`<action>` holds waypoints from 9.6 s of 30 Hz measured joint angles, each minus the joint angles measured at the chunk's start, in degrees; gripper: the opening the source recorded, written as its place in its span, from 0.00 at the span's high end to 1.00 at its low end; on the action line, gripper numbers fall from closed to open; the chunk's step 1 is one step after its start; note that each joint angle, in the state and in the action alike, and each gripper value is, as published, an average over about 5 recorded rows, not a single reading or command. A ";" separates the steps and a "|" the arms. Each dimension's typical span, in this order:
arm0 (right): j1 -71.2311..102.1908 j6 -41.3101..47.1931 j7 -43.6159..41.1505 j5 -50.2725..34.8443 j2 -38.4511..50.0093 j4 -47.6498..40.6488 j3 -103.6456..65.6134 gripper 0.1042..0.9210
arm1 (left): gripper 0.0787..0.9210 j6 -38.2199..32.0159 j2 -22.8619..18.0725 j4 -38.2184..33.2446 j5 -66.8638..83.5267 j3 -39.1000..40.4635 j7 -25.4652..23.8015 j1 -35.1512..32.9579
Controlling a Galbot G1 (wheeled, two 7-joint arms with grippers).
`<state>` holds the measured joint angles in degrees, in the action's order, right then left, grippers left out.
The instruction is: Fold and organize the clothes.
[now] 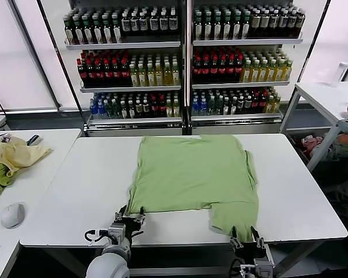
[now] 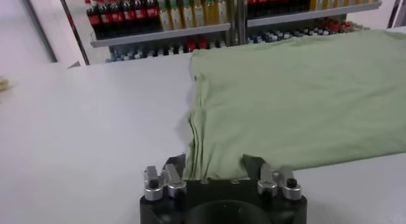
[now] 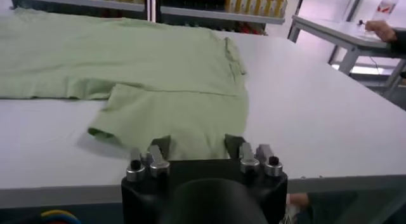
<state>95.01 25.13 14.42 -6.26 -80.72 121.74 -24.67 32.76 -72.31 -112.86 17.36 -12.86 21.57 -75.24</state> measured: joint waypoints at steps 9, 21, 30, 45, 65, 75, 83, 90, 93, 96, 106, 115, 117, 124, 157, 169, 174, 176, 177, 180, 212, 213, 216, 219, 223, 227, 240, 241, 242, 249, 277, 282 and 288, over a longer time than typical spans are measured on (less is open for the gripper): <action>0.21 -1.02 -1.40 -1.60 1.08 1.13 -1.05 0.96 | 0.83 -0.15 0.84 -0.12 2.50 -0.22 0.12 -0.11; -0.96 -3.35 -3.48 -5.06 4.43 5.17 -4.41 0.97 | 0.97 -3.09 2.40 -6.62 3.12 -0.43 -0.83 -2.97; -6.02 -3.78 -3.62 -8.58 8.76 4.33 -5.78 0.97 | 0.97 -4.49 4.16 -10.78 2.85 -0.11 -1.41 -2.90; -21.51 -3.47 -4.08 -11.33 16.09 -5.76 -2.21 0.97 | 0.97 -5.37 7.44 -3.41 1.81 3.96 -1.97 6.29; -37.53 -3.56 -5.24 -8.79 17.51 -20.69 6.26 0.97 | 0.97 -4.37 7.34 13.88 -4.01 11.94 -1.78 21.70; -40.57 -2.67 -6.18 -6.39 16.57 -23.93 8.72 0.85 | 0.83 -2.95 7.10 18.50 -6.18 13.03 -1.28 24.86; -39.40 -3.09 -6.41 -4.80 16.22 -23.44 8.14 0.58 | 0.56 -2.77 7.40 18.44 -6.99 12.39 -0.54 24.61; -35.05 -3.39 -5.97 -5.27 16.60 -20.48 4.72 0.34 | 0.32 -2.71 8.25 15.73 -6.57 10.70 -0.52 21.93; -33.55 -2.95 -5.70 -6.14 16.52 -19.85 3.30 0.24 | 0.22 -2.77 8.29 15.19 -5.49 10.18 -0.69 21.02; -32.76 -2.08 -5.48 -7.21 16.23 -19.78 2.58 0.15 | 0.14 -2.90 8.05 15.19 -4.08 10.04 -0.78 20.75; -33.18 1.89 -4.38 -12.56 15.82 -22.51 2.55 0.21 | 0.15 -2.76 6.98 17.33 0.32 10.47 -0.75 22.09; -34.90 3.44 -4.29 -17.17 16.24 -25.03 4.05 0.53 | 0.45 -2.75 6.15 17.50 1.98 10.93 -0.95 22.00; -35.35 3.71 -4.36 -17.96 16.40 -25.49 4.40 0.60 | 0.51 -2.62 5.92 17.49 2.21 10.95 -1.00 21.98; -36.33 4.41 -4.44 -20.00 16.77 -26.40 5.19 0.84 | 0.77 -2.19 5.66 17.65 2.70 10.92 -1.11 21.90; -15.48 4.44 -6.41 -16.77 19.67 -5.62 -5.07 0.92 | 0.97 -0.04 9.18 -1.02 4.71 3.75 -0.95 4.97; -3.90 5.32 -7.93 -10.81 18.75 4.15 -9.64 0.74 | 0.93 0.46 9.45 -12.59 2.23 -0.57 -1.28 -9.31; -2.29 4.27 -7.37 -9.83 19.18 6.77 -10.62 0.58 | 0.77 0.49 9.44 -15.22 1.07 -1.80 -1.41 -12.42; -2.20 3.82 -7.01 -9.71 19.39 7.41 -10.74 0.50 | 0.70 0.46 9.62 -16.00 0.73 -2.28 -1.40 -13.07; -2.34 3.66 -6.80 -9.73 19.50 7.59 -10.71 0.47 | 0.67 0.43 9.73 -16.26 0.63 -2.52 -1.38 -13.29; -3.68 3.37 -6.01 -10.05 19.97 7.66 -10.24 0.36 | 0.56 0.21 10.06 -16.71 0.55 -3.29 -1.20 -13.60; -57.28 5.36 -4.27 -18.51 13.91 -36.37 15.27 0.12 | 0.12 -2.12 9.00 18.42 11.43 7.07 -0.29 26.52; -58.60 5.26 -4.46 -18.37 13.42 -38.14 15.70 0.12 | 0.12 -2.10 8.63 19.98 11.43 7.50 -0.28 27.75; -62.14 5.01 -5.01 -17.69 11.91 -43.37 16.67 0.12 | 0.12 -1.94 7.54 24.44 11.43 8.47 -0.28 31.10; -65.04 4.93 -5.58 -16.81 10.44 -48.26 17.31 0.12 | 0.12 -1.80 6.58 28.38 11.70 9.04 -0.31 33.82; -68.14 4.90 -6.28 -15.87 8.58 -54.00 17.71 0.12 | 0.12 -1.70 5.51 32.56 12.66 9.44 -0.39 36.65; -70.43 5.02 -6.98 -15.38 6.82 -58.69 17.80 0.12 | 0.12 -1.30 4.97 35.44 14.10 9.61 -0.60 38.38; -73.68 5.14 -8.86 -15.49 3.46 -68.05 17.26 0.27 | 0.12 -1.35 4.94 36.96 19.23 10.10 -1.65 39.18; -73.82 5.15 -8.97 -15.67 3.33 -68.51 17.14 0.30 | 0.13 -1.48 4.98 36.86 19.42 10.21 -1.74 39.09; -73.92 5.17 -9.10 -15.89 3.22 -68.95 17.04 0.34 | 0.15 -1.61 5.03 36.75 19.59 10.32 -1.84 38.98; -74.31 5.39 -9.88 -17.36 2.88 -70.82 16.67 0.58 | 0.38 -2.22 5.52 36.02 20.49 10.69 -2.58 38.11; -69.42 2.04 -8.14 -21.69 7.84 -56.44 17.16 0.98 | 0.98 -7.07 7.86 30.19 24.13 7.60 -3.70 34.20; -66.11 2.61 -7.41 -23.31 10.09 -49.40 15.59 0.98 | 0.98 -7.38 8.91 26.14 25.25 5.98 -3.72 31.95; -60.65 3.39 -6.66 -24.55 12.55 -40.54 13.23 0.98 | 0.98 -7.23 10.24 20.43 26.48 4.01 -3.93 28.24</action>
<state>34.37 28.53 7.77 -30.81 -68.18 81.20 -11.44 25.53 -62.06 -92.44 43.84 -8.85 17.64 -47.00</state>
